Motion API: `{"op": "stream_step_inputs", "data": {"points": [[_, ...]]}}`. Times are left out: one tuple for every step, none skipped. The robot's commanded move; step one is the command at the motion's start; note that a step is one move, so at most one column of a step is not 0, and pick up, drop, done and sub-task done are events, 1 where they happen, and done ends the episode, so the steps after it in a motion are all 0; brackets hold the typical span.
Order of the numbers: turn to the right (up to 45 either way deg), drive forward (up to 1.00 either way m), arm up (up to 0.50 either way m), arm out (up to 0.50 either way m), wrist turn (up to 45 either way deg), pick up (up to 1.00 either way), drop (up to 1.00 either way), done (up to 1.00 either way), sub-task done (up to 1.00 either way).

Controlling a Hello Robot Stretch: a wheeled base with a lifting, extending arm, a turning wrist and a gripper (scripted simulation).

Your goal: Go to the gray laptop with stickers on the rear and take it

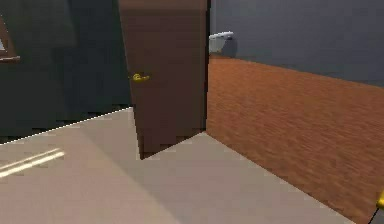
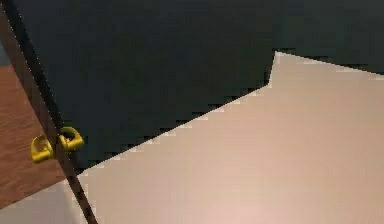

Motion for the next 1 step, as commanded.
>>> {"op": "stream_step_inputs", "data": {"points": [[0.0,0.85,0.00,0.00,0.0,0.00,0.00,0.00,0.00]]}}
